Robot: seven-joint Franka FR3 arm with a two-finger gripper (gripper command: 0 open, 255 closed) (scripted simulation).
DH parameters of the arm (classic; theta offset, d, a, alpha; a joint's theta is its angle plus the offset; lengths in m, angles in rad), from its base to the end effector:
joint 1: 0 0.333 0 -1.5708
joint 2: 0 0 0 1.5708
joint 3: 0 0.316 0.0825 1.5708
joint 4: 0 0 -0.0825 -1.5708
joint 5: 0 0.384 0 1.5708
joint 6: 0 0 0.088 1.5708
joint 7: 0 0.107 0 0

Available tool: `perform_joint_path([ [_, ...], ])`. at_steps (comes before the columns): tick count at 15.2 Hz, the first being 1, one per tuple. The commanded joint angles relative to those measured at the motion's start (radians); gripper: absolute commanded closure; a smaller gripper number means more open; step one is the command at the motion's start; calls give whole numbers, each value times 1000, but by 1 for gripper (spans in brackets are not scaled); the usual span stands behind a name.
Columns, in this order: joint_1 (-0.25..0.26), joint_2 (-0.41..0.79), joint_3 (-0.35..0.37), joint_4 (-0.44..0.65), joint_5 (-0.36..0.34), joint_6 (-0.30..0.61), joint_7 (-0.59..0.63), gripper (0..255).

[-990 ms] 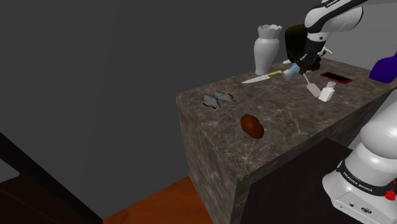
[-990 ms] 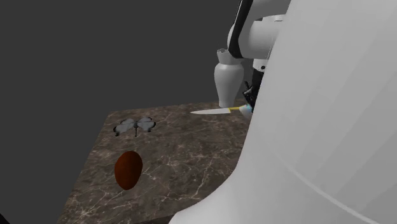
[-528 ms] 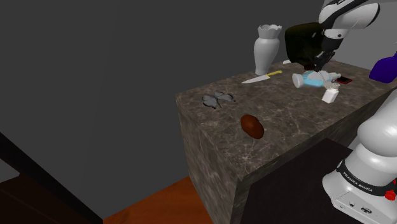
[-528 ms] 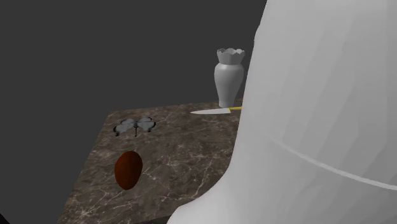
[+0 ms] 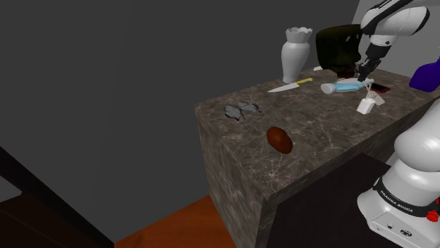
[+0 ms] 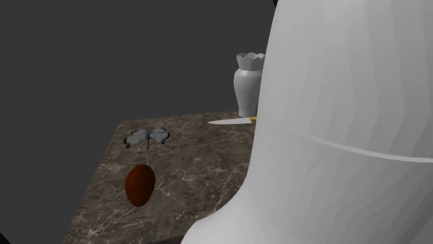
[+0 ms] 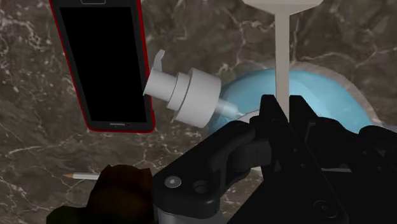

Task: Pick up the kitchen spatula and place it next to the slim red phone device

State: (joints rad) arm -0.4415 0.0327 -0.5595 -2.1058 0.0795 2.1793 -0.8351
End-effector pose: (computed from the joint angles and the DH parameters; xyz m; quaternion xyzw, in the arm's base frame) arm 0.3020 -0.4632 0.4087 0.9940 -0.1044 0.0334 0.0035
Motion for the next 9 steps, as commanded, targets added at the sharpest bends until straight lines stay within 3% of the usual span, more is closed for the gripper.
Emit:
perform_joint_path([
  [1,-1,10,0,-18,8,25,-7,255],
  [9,-4,74,1,-65,61,124,-48,255],
])
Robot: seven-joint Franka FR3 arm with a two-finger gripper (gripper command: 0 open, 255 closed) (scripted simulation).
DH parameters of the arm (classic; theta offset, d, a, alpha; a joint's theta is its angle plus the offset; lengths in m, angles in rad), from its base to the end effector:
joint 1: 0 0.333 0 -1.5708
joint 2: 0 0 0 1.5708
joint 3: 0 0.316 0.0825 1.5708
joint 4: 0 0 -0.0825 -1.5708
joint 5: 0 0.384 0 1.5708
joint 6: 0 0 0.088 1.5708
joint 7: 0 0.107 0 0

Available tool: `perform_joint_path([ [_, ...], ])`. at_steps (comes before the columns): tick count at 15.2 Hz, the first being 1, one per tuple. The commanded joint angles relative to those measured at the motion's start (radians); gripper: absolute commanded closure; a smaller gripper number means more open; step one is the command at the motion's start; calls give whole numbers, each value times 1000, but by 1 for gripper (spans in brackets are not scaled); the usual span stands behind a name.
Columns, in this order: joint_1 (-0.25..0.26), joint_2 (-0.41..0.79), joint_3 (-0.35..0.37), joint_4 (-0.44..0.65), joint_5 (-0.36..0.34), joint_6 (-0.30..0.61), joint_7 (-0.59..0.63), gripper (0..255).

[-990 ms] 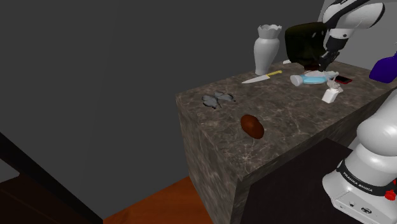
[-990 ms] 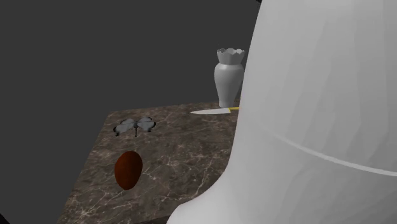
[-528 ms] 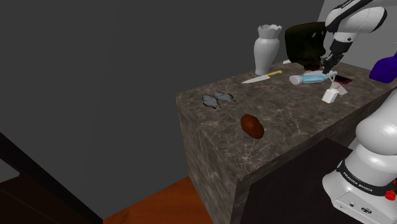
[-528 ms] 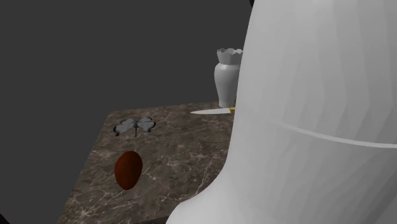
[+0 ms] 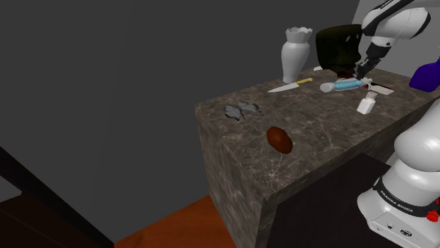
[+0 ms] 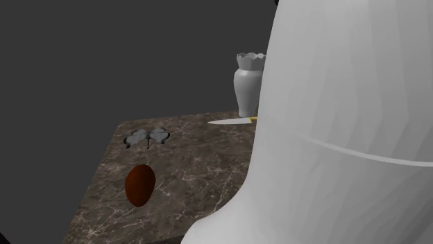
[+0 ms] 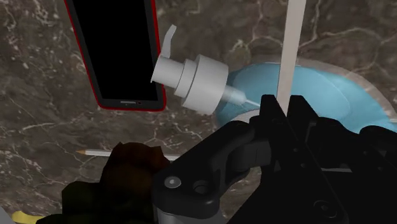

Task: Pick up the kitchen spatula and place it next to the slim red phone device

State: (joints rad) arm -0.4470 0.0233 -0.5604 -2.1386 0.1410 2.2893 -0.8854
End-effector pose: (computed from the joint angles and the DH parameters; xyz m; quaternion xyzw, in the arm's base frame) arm 0.3002 -0.4673 0.4087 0.9913 -0.1030 0.0787 0.0241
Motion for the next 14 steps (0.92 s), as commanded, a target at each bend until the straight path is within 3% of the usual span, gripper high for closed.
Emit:
perform_joint_path([
  [1,1,93,3,-37,7,26,-3,255],
  [8,2,93,2,-37,7,26,-3,255],
  [9,0,92,0,-40,8,28,-6,0],
  [12,5,75,4,-53,-6,30,11,0],
  [13,-11,104,-5,-61,35,60,-44,0],
  [14,1,93,3,-37,7,26,-3,0],
])
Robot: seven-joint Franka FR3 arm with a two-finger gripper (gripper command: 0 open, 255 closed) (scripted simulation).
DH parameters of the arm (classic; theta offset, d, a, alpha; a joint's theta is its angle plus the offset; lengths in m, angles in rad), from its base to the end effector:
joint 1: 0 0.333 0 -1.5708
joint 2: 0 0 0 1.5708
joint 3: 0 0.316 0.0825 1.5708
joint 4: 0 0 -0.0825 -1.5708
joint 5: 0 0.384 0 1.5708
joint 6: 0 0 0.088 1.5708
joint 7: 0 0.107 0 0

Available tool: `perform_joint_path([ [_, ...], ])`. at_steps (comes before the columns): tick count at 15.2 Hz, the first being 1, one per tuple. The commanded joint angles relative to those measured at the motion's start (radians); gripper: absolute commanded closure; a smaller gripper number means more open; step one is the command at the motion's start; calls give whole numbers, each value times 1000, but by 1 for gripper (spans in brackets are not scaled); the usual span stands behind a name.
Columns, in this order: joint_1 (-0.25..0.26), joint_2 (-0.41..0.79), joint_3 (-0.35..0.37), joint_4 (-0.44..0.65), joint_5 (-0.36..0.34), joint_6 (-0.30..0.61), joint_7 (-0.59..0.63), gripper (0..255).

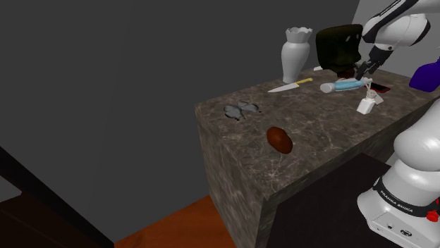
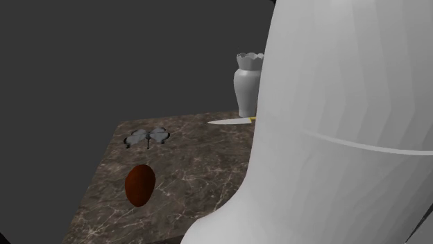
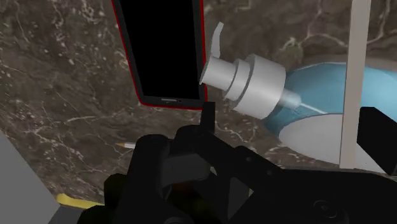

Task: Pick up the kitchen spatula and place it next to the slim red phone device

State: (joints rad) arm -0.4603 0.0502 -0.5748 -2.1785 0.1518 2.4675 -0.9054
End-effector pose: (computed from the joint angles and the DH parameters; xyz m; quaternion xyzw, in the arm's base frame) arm 0.2888 -0.4831 0.3963 0.9848 -0.1151 0.1034 0.0788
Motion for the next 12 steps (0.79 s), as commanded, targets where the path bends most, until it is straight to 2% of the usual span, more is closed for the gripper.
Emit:
perform_joint_path([
  [1,15,42,15,13,-24,-182,31,0],
  [4,20,-18,9,50,-71,-267,64,0],
  [12,20,-18,10,50,-71,-267,64,0],
])
